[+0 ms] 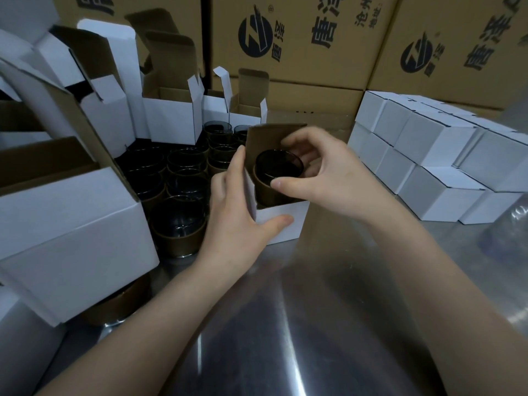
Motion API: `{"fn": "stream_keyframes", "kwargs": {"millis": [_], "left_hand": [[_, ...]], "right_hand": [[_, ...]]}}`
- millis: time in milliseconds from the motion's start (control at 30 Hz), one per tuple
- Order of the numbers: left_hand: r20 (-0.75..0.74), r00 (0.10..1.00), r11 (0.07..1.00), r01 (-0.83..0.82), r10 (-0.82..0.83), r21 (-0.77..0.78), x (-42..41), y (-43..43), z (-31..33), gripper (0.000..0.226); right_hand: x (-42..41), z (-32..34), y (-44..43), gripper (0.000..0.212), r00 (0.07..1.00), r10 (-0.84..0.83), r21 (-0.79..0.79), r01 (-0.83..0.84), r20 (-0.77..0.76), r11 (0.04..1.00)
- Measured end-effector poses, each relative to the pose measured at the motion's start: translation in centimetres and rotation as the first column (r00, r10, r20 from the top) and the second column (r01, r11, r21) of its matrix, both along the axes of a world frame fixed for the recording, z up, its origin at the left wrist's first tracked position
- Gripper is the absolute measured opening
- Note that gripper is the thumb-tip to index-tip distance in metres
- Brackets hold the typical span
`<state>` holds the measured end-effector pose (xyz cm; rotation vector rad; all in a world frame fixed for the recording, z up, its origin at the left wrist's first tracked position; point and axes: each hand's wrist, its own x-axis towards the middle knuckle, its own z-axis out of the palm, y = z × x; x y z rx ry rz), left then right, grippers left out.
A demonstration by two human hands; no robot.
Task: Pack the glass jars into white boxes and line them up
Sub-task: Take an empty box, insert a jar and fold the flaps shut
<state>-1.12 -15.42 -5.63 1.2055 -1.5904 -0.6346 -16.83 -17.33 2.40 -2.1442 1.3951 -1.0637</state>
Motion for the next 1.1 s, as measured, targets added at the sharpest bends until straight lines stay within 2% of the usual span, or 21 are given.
{"fn": "stream_keyframes", "kwargs": {"millis": [133,500,833,1100], "left_hand": [[0.007,1.000,1.000,-0.008,0.008,-0.003,-0.1,0.0,0.1,0.116],[0.003,1.000,1.000,-0.012,0.012,0.002,-0.2,0.0,0.1,0.118],[0.027,0.999,1.000,-0.017,0.017,-0.011,-0.2,-0.1,-0.1,0.117],[0.026,1.000,1.000,-0.015,0.015,-0.015,-0.2,0.0,-0.1,0.116]], "right_hand": [[0.4,-0.4,0.1,0.053,1.000,0.009,-0.002,-0.009,0.006,1.000],[0.9,-0.2,0.0,0.049,0.981,-0.037,0.026,0.043,-0.188,0.999],[1.4,0.9,-0.4,0.038,0.939,-0.022,0.147,0.076,-0.343,0.986],[1.7,1.4,-0.5,0.038,0.917,0.018,0.193,0.065,-0.398,0.979]]}}
